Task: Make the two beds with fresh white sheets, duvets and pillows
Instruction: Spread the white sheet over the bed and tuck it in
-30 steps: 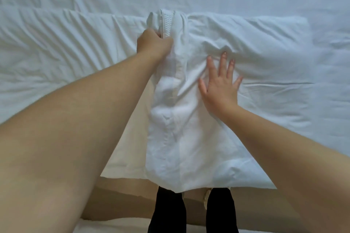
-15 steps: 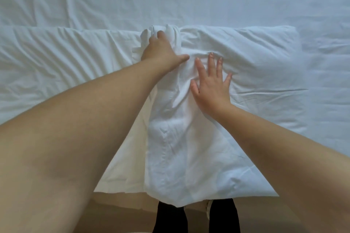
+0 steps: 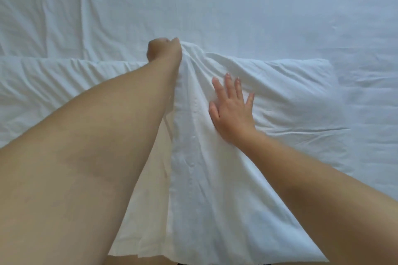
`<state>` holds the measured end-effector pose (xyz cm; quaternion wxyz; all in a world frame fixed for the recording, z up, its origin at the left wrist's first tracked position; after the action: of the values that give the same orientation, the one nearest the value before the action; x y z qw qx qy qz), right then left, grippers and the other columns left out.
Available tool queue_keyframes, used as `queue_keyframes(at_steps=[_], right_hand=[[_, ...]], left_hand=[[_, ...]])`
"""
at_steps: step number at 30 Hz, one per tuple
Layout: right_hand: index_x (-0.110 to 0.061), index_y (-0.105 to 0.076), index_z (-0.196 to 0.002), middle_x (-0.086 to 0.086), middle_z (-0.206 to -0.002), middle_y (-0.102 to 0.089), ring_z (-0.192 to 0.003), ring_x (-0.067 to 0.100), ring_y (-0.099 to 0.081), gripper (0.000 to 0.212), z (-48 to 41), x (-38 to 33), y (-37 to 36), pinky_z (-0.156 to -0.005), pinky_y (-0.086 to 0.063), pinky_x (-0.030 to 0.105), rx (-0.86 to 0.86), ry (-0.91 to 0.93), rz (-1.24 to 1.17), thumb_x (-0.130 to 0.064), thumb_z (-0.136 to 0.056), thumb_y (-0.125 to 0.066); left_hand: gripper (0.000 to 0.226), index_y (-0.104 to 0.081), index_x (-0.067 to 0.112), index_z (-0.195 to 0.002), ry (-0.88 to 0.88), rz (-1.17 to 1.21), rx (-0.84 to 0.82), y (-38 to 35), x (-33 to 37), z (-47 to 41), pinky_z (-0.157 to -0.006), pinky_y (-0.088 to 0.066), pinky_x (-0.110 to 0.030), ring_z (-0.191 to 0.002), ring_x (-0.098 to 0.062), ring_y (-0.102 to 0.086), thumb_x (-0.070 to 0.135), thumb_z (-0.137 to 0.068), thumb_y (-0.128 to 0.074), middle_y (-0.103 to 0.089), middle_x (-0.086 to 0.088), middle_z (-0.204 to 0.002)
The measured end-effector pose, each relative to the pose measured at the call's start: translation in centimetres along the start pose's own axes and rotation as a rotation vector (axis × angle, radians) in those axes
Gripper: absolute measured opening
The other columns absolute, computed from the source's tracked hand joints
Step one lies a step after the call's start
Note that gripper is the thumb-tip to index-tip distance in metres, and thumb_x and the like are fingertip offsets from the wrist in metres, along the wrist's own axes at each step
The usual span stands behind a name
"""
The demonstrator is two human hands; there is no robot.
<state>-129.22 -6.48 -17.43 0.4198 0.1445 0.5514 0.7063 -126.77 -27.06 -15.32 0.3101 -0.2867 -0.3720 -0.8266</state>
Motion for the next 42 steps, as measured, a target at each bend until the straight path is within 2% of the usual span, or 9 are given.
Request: queue_keyframes(at_steps=[3,9,14,18,22,25,29,33,42], right_hand=[[-0.03,-0.008,-0.156,0.001,-0.164,0.007,-0.151,0.025,0.01,0.06,-1.6,0.7,0.9,-0.116,0.0,0.064,0.026,0.004,0.027,-0.038,-0.101,-0.03],[-0.033,-0.006,-0.155,-0.003,-0.164,0.007,-0.15,0.025,0.013,0.062,-1.3,0.4,0.0,-0.115,0.004,0.064,-0.024,0.066,0.018,-0.043,-0.099,-0.031],[-0.033,-0.01,-0.155,-0.002,-0.165,0.005,-0.151,0.021,0.012,0.064,-2.6,0.3,0.6,-0.116,0.007,0.061,0.031,0.102,-0.016,-0.049,-0.097,-0.033],[-0.035,-0.007,-0.155,0.0,-0.165,0.006,-0.15,0.025,0.013,0.069,-1.4,1.4,-0.4,-0.115,0.005,0.064,-0.005,0.042,0.032,-0.058,-0.093,-0.028],[-0.036,-0.007,-0.155,-0.002,-0.165,0.006,-0.15,0.024,0.013,0.07,-1.4,1.1,0.0,-0.115,0.005,0.064,-0.011,0.038,0.013,-0.061,-0.093,-0.029],[-0.037,-0.006,-0.155,-0.003,-0.165,0.007,-0.15,0.024,0.012,0.071,-2.1,1.7,0.6,-0.116,0.003,0.064,0.0,-0.006,0.033,-0.064,-0.092,-0.024],[-0.036,-0.006,-0.155,-0.001,-0.165,0.008,-0.15,0.025,0.014,0.07,-1.3,3.1,0.5,-0.115,0.006,0.063,0.016,-0.065,0.036,-0.064,-0.092,-0.022],[-0.035,-0.008,-0.155,-0.001,-0.165,0.006,-0.15,0.024,0.012,0.071,0.5,2.0,-0.5,-0.116,0.006,0.061,0.046,-0.021,0.039,-0.063,-0.091,-0.019],[-0.034,-0.006,-0.156,0.001,-0.164,0.011,-0.15,0.026,0.014,0.071,4.9,1.9,-2.7,-0.116,0.007,0.062,0.037,0.038,0.079,-0.061,-0.09,-0.013]], left_hand=[[0.018,-0.046,0.01,-0.057,0.08,0.089,0.138,2.5,-1.8,-2.0,-0.069,-0.047,-0.025,-0.066,-0.03,-0.052,0.017,-0.069,-0.056,-0.052,-0.007,-0.061],[0.016,-0.059,0.014,-0.1,0.087,0.015,-0.162,0.3,1.0,-1.7,-0.058,-0.055,-0.026,-0.082,-0.018,-0.066,0.028,-0.091,-0.061,-0.063,-0.001,-0.09],[0.037,-0.06,0.008,-0.124,0.029,-0.091,0.07,3.3,-0.8,-4.0,-0.086,-0.056,-0.035,-0.107,-0.024,-0.065,0.024,-0.091,-0.052,-0.064,-0.01,-0.124],[0.034,-0.064,0.012,-0.112,0.16,0.136,-0.068,2.1,-3.3,-2.0,-0.057,-0.056,-0.029,-0.08,-0.024,-0.067,0.029,-0.085,-0.052,-0.071,-0.008,-0.108],[0.038,-0.062,0.004,-0.084,-0.135,-0.198,-0.03,2.3,-3.7,-0.4,-0.081,-0.054,-0.037,-0.09,-0.035,-0.062,0.039,-0.092,-0.052,-0.066,-0.021,-0.094],[0.048,-0.042,0.01,-0.059,-0.14,-0.28,0.06,3.8,-4.8,0.0,-0.069,-0.04,-0.034,-0.075,-0.028,-0.047,0.035,-0.1,-0.046,-0.047,-0.008,-0.065],[0.053,-0.064,0.011,-0.093,-0.002,-0.052,-0.091,2.1,-7.3,2.7,-0.09,-0.05,-0.034,-0.096,-0.029,-0.061,0.059,-0.091,-0.043,-0.066,-0.011,-0.103],[0.043,-0.05,0.009,-0.071,-0.151,-0.366,-0.023,2.8,-10.8,6.1,-0.064,-0.036,-0.033,-0.076,-0.028,-0.049,0.036,-0.102,-0.038,-0.054,-0.007,-0.074],[0.045,-0.049,0.011,-0.075,-0.156,-0.403,-0.003,3.4,-14.6,11.6,-0.068,-0.038,-0.036,-0.081,-0.031,-0.055,0.045,-0.102,-0.034,-0.054,-0.009,-0.077]])
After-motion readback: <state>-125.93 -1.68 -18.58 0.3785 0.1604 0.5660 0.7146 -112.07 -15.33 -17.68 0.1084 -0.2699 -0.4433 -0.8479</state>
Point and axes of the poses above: each hand's wrist, its own z-axis away from the middle knuckle, its own y-axis out of the back of the hand, x = y × z, the point moved 4 cm from there along -z, towards the middle knuckle
